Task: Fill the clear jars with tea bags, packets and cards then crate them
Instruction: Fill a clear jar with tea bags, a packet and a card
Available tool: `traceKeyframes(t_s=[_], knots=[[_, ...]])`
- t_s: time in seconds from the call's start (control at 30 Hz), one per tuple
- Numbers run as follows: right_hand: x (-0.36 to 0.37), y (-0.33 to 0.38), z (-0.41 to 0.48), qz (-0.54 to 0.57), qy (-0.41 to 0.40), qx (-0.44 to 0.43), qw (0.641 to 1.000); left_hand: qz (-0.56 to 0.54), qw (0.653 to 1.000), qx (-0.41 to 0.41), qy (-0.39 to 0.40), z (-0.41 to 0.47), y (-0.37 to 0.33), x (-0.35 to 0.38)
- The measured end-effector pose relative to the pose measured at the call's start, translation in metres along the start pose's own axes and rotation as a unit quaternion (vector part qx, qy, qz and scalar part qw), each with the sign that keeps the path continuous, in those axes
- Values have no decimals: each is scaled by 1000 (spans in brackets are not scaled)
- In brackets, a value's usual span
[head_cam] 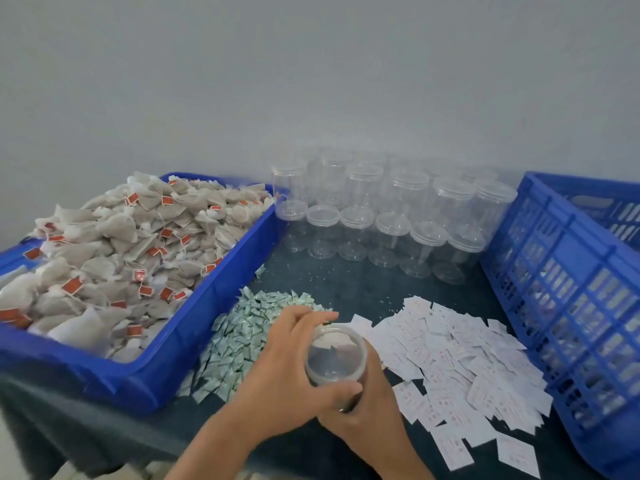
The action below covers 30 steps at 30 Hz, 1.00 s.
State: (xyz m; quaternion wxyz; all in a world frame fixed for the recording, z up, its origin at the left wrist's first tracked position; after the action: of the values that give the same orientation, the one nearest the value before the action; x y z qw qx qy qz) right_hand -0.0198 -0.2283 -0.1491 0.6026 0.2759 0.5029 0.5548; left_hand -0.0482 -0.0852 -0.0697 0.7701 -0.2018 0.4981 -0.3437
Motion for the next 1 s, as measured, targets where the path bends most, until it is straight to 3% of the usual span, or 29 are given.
traceKeyframes(t_s=[0.1, 0.2, 0.27, 0.33, 0.47, 0.57, 0.67, 0.77, 0.83, 1.0], knots=[[5, -4, -3, -18, 25, 2, 1000, 53, 990, 75, 106, 22, -24, -2], [10, -9, -4, -50, 22, 11, 998, 108, 959, 137, 222, 24, -40, 21], [6, -9, -3, -82, -6, 13, 997, 151, 952, 178, 196, 21, -50, 33], [2, -14, -4, -65, -17, 2, 998, 139, 968, 170, 124, 20, -56, 34], [-3, -12, -3, -97, -38, -6, 995, 93, 992, 83, 27, 15, -48, 26], [-5, 3, -1, -195, -81, -27, 977, 104, 993, -18, -60, 7, -43, 15], [-3, 6, -3, -162, -75, -14, 984, 182, 978, -97, -12, 0, -35, 18], [-8, 12, -10, -77, -73, -18, 994, 287, 947, -70, 128, -4, -30, 21], [-8, 16, -14, -55, -51, -28, 997, 287, 937, -51, 191, -4, -31, 14], [-9, 19, -15, -92, -76, -16, 993, 249, 954, -57, 156, 3, -34, -4]])
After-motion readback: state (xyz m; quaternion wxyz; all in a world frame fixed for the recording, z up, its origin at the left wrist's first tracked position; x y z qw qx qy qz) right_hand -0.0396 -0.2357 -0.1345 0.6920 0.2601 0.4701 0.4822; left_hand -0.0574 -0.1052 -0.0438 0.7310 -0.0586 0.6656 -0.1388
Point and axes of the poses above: each hand's wrist, its own z-axis towards the middle knuckle, its own x-axis out of the palm, y = z × x, the point moved 9 cm from there along z, towards the middle knuckle, and after that the axes turned 4 degrees about -y, right-handed, at the moved point
